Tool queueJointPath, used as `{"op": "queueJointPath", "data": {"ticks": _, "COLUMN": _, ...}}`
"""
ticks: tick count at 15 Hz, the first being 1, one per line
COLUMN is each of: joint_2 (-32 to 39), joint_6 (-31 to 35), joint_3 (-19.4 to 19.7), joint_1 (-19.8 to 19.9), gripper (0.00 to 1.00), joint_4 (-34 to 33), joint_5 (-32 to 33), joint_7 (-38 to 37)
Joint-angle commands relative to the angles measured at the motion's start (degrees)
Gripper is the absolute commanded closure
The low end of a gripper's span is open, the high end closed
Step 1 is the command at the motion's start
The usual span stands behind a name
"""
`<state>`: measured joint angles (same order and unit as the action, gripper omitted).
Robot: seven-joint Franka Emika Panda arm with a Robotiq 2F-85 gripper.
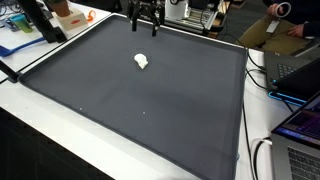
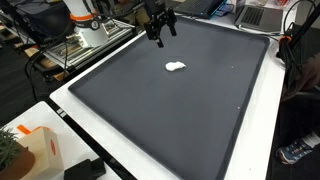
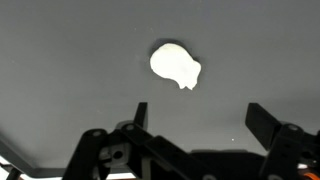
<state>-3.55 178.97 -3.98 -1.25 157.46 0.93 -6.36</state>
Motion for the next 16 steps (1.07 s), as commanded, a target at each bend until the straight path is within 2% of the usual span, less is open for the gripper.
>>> {"op": "queueJointPath", "data": {"ticks": 1, "joint_2": 0.6, "joint_6": 0.0, "joint_3": -0.3, "joint_1": 0.7, "gripper": 0.0, "joint_4": 0.0, "joint_5": 1.8, "joint_7": -0.7}}
{"op": "queueJointPath", "data": {"ticks": 4, "joint_2": 1.6, "joint_6": 0.0, "joint_3": -0.6, "joint_1": 1.8, "gripper": 0.0, "joint_4": 0.0, "joint_5": 3.9, "joint_7": -1.5}}
{"op": "queueJointPath", "data": {"ticks": 7, "joint_2": 1.6, "joint_6": 0.0, "joint_3": -0.7, "joint_1": 2.0, "gripper": 0.0, "joint_4": -0.1, "joint_5": 3.9, "joint_7": -1.5}}
{"op": "queueJointPath", "data": {"ticks": 8, "joint_2": 2.3, "joint_6": 0.0, "joint_3": -0.9, "joint_1": 1.1, "gripper": 0.0, "joint_4": -0.6, "joint_5": 2.0, "joint_7": -1.3}}
{"op": "queueJointPath", "data": {"ticks": 11, "joint_2": 2.6, "joint_6": -2.0, "joint_3": -1.0, "joint_1": 1.5, "gripper": 0.0, "joint_4": -2.4, "joint_5": 3.2, "joint_7": -2.1}}
{"op": "queueJointPath", "data": {"ticks": 16, "joint_2": 3.7, "joint_6": -15.7, "joint_3": -0.4, "joint_1": -0.5, "gripper": 0.0, "joint_4": -9.5, "joint_5": -0.9, "joint_7": 0.2}}
